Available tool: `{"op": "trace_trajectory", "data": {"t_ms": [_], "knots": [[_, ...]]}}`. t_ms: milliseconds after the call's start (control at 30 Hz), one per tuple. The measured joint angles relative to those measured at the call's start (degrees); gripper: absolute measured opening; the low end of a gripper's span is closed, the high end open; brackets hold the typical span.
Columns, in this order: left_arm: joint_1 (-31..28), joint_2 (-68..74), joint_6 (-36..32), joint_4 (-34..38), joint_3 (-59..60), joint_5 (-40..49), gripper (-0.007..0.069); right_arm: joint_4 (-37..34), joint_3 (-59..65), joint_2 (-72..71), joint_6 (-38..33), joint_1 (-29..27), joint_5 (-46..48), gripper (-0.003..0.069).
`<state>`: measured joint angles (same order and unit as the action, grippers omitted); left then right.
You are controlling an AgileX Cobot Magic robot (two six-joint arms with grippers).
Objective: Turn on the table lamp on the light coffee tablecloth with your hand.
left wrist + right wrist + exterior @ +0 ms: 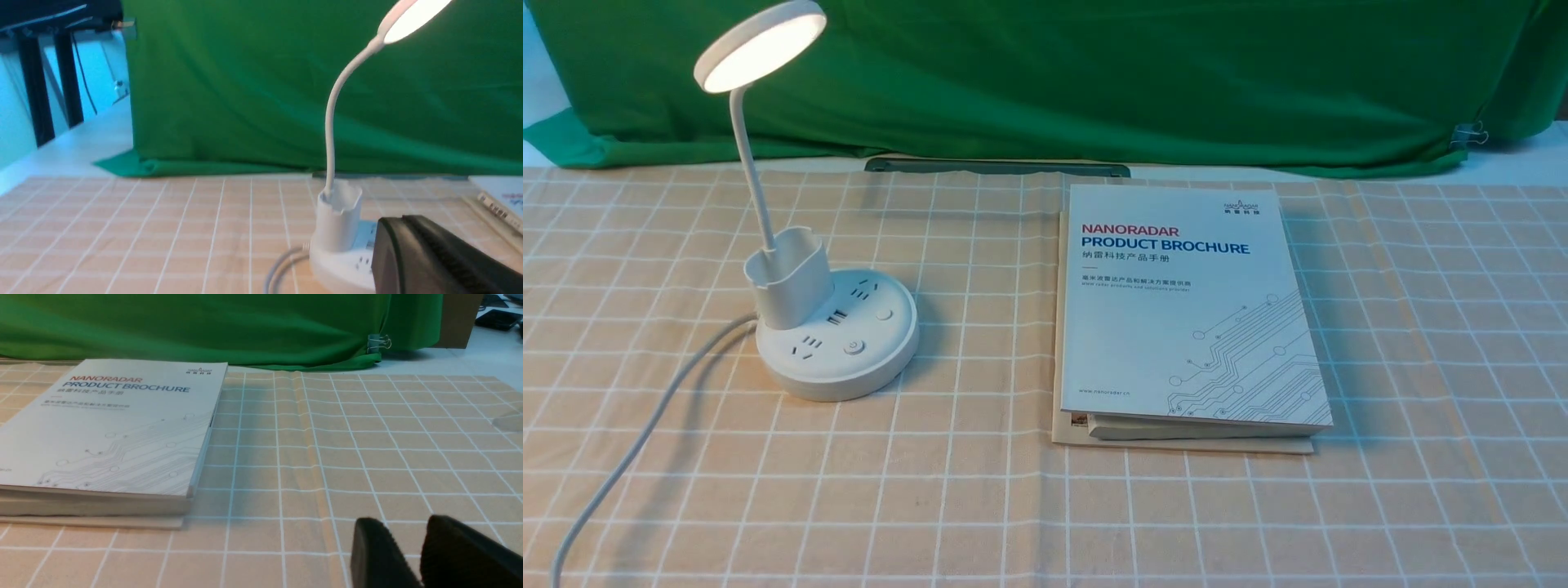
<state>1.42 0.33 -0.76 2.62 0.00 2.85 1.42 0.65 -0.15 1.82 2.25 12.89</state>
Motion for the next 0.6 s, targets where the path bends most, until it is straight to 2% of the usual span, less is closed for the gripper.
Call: {"op": "trace_trajectory", "data": {"t_ms": [167, 600], "knots": [[-0.14, -0.26, 0.76, 0.39, 0.28, 9.63, 0.0001, 0.0, 0.0, 0.0, 0.0, 0.0, 0.0, 0.024], [-0.14, -0.46, 0.76, 0.87, 0.28, 10.61, 0.0001, 0.0, 0.0, 0.0, 0.0, 0.0, 0.0, 0.024]]}}
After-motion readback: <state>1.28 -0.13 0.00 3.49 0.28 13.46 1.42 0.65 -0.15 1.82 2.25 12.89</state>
